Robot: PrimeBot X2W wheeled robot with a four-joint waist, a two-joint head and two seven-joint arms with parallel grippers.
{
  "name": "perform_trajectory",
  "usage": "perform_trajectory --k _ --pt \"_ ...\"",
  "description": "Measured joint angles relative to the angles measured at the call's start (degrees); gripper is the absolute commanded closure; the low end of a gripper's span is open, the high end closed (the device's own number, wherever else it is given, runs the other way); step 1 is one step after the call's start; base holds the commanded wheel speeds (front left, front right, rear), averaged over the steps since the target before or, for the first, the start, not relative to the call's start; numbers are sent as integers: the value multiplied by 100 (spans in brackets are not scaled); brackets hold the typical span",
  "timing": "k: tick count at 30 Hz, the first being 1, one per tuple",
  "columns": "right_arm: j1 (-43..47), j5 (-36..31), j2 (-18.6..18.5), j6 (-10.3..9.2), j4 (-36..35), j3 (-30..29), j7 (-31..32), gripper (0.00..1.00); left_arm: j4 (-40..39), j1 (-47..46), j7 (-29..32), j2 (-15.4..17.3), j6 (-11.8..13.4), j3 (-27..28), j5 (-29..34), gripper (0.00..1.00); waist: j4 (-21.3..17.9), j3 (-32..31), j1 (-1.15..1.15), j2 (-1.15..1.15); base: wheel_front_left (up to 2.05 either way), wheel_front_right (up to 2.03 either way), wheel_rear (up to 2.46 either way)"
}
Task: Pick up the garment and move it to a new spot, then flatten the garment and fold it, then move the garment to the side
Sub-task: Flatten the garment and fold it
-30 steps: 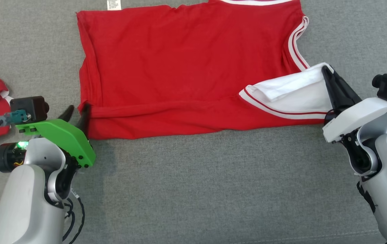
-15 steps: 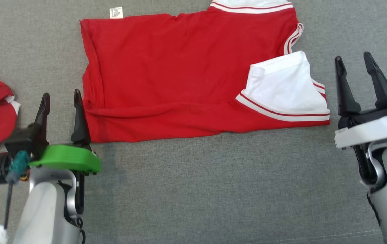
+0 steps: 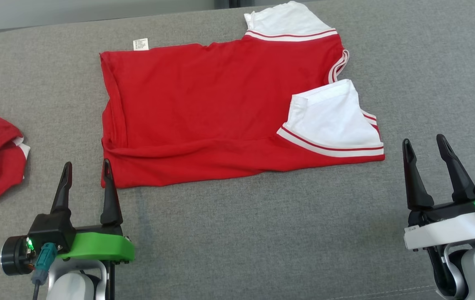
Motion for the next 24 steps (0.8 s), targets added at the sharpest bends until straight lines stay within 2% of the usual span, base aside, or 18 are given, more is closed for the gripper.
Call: perform_trajectory --k 6,9,13,24 --pt "77 -5 7 0 20 -21 0 0 -1 79 80 29 -7 -25 -40 0 -59 -104 0 0 0 0 0" --pt "68 -3 -53 0 188 -12 38 0 170 56 266 29 -91 -93 -122 0 -50 -78 0 0 0 0 0" --pt "-136 63 -177 0 695 103 90 0 665 -174 456 -12 -301 -155 -355 0 -25 37 0 0 0 0 0" --pt "-1395 533 -358 0 2497 844 52 0 2232 -1181 522 -80 -756 -148 -738 0 96 475 0 0 0 0 0"
